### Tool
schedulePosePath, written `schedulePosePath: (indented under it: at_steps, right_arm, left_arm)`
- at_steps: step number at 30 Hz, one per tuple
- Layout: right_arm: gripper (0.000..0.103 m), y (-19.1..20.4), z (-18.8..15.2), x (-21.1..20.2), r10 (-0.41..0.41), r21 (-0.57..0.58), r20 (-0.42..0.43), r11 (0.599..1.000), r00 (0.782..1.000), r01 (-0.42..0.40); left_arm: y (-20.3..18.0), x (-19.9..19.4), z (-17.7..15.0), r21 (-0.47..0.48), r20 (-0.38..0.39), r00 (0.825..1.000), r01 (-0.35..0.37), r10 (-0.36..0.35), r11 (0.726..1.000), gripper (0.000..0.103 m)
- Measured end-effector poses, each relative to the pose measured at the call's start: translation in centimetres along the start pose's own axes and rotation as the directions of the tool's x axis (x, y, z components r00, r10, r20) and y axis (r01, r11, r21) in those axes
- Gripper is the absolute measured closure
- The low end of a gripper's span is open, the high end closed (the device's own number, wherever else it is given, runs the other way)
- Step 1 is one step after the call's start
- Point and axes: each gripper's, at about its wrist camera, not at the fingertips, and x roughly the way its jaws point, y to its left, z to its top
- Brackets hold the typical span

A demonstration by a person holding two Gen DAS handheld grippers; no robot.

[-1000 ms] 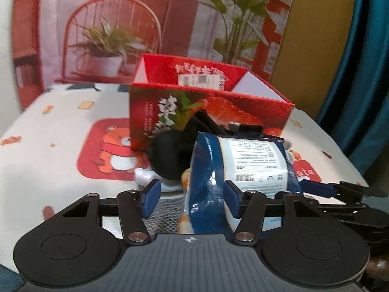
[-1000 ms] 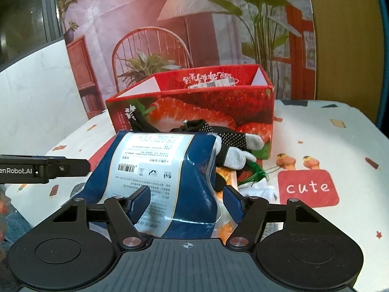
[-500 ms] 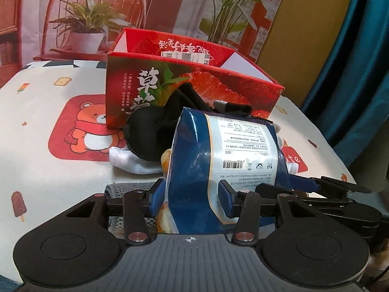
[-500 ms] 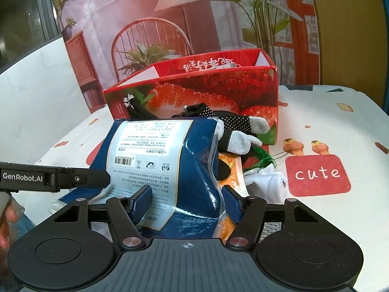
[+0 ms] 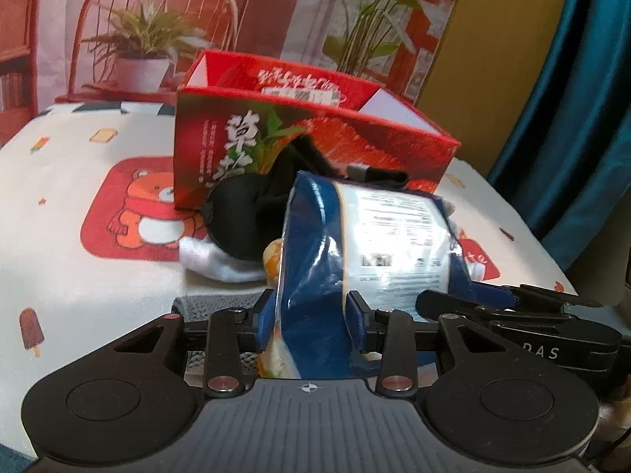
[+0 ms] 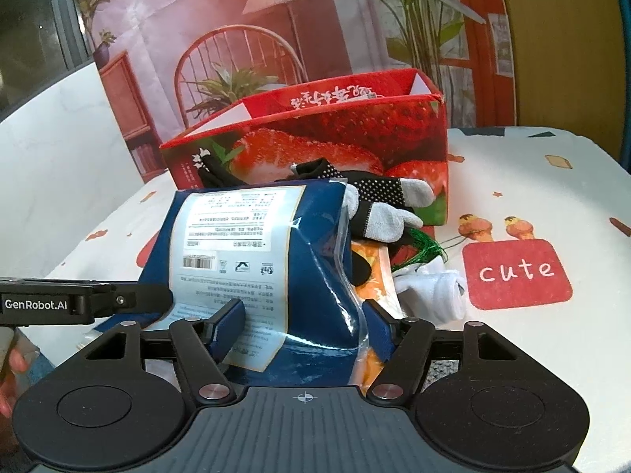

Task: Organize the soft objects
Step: 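Lift the blue bag into the red box and open the left tool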

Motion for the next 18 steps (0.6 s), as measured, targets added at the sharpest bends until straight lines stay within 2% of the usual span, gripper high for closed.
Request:
schedulePosePath:
  at_steps: [5, 11, 18]
  right_arm:
    - [0.060, 0.9, 0.2, -1.2, 0.011, -0.059, 0.061, 0.998, 0.998, -0.008]
    - [0.074, 0.9, 0.5, -1.7, 0.024, -0.057, 0.086, 0.998, 0.996, -0.019]
    - [0.075, 1.0, 1.2, -2.9, 0.034, -0.056, 0.135, 0.998, 0.990, -0.027]
  left_arm:
    - [-0.8, -0.7, 0.1, 0.047, 0.038, 0.999, -0.024, 0.023, 0.999, 0.063]
    - [-0.2, -1.0, 0.2, 0.011, 0.045, 0.999, -0.024, 0.024, 1.000, 0.064]
    - [-0.7, -2.6, 1.1, 0.028, 0.109, 0.994, -0.017, 0.014, 0.999, 0.064]
